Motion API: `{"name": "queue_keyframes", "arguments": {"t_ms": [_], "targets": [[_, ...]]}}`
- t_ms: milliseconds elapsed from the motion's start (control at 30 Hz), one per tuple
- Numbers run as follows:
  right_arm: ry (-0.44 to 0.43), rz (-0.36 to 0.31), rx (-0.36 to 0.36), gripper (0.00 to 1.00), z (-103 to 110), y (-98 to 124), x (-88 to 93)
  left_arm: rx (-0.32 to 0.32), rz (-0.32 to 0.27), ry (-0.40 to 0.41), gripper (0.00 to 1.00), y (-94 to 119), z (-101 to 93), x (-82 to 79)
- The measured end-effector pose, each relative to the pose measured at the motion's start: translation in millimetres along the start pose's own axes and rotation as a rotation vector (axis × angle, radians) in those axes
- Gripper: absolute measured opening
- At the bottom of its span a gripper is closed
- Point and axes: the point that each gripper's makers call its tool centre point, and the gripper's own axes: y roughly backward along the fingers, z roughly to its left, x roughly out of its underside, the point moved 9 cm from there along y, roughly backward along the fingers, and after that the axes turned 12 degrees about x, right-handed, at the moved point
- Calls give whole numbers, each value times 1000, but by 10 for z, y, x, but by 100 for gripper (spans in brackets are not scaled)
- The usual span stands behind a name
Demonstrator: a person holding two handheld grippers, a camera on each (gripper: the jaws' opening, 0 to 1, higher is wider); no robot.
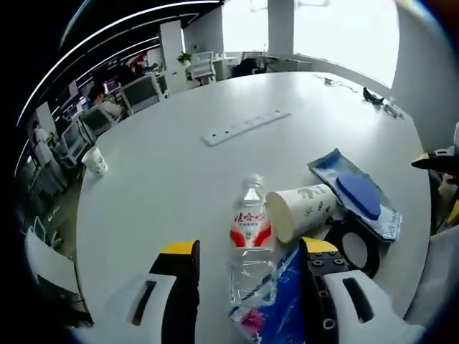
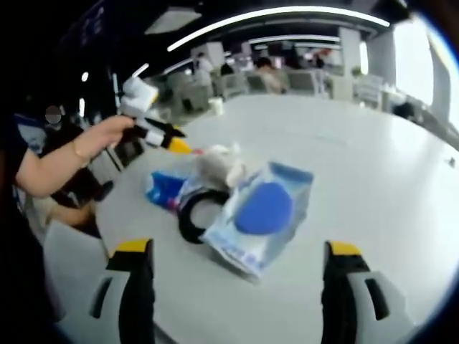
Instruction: Arrange the tabletop items into an orderly group along one side of the table until the central work area is clear of visible clutter.
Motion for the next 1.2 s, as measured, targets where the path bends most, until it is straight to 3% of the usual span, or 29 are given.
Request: {"name": "queue_keyframes", "arguments": {"t_ms": [233, 667, 800, 1100, 1200], "targets": [[10, -3, -11, 96, 23, -59, -39, 18, 10, 7, 47, -136, 36, -80], [-9, -1, -9, 96, 14, -80, -23, 73, 113, -8, 45, -342, 132, -124], [-3, 18, -9, 96, 7, -90, 13, 131, 131, 76, 44, -394, 154, -137], [-3, 29, -13, 96, 21, -100, 41, 127, 209, 44, 41, -510, 155, -192], [-5, 28, -16, 96, 27, -101, 47, 142, 231, 101, 40, -548, 150, -211]]}}
